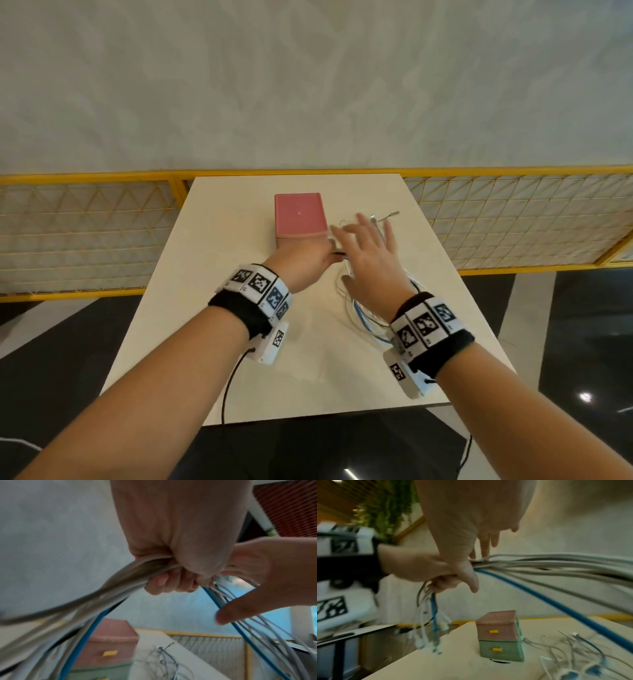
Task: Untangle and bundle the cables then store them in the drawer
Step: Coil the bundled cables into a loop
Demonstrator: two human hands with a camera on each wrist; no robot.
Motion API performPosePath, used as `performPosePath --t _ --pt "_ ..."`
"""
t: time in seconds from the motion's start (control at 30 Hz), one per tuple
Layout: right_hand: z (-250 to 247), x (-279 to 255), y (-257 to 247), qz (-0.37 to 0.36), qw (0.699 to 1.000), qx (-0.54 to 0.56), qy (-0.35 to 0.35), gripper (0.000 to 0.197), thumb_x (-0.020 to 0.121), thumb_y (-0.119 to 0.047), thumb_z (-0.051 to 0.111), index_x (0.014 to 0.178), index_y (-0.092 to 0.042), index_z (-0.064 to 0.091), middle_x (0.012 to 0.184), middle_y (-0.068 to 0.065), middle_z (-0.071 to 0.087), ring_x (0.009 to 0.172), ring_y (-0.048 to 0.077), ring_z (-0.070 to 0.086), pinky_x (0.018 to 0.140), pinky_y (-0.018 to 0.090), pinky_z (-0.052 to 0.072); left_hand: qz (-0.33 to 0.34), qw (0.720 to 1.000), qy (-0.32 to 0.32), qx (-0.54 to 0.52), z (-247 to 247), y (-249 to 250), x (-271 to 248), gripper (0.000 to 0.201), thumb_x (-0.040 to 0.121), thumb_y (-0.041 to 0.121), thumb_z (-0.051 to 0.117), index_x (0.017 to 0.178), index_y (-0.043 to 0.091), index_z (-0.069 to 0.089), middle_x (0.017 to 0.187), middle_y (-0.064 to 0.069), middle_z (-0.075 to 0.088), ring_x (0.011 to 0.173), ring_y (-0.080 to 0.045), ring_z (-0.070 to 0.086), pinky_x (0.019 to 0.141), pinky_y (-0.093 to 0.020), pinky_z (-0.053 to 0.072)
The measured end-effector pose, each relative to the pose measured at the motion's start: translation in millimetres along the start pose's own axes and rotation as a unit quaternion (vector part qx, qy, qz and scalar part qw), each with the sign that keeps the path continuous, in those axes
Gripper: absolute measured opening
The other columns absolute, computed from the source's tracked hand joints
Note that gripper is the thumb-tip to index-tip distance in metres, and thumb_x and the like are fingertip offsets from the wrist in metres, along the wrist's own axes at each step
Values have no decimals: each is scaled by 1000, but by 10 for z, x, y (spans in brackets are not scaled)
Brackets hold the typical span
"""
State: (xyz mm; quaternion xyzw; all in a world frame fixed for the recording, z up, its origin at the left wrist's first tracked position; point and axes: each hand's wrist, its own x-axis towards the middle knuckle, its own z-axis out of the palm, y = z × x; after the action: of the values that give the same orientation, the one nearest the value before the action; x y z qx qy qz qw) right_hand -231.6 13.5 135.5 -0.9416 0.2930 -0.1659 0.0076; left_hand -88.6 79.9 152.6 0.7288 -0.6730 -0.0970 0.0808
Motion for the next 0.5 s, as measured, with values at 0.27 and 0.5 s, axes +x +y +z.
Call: performPosePath --t 0.27,0.5 --pt "-185 195 21 73 982 170 24 17 82 -5 51 97 -13 56 69 6 60 66 29 57 57 33 42 38 992 54 -106 -163 25 -129 30 101 44 40 107 19 56 84 1 64 70 -20 60 61 -36 45" --pt "-142 55 200 171 946 276 4 18 79 -9 62 86 -25 56 66 -3 58 58 10 50 56 25 36 8 993 69 -99 -69 -234 -260 25 105 29 40 121 17 54 90 7 58 78 -14 51 60 -26 28"
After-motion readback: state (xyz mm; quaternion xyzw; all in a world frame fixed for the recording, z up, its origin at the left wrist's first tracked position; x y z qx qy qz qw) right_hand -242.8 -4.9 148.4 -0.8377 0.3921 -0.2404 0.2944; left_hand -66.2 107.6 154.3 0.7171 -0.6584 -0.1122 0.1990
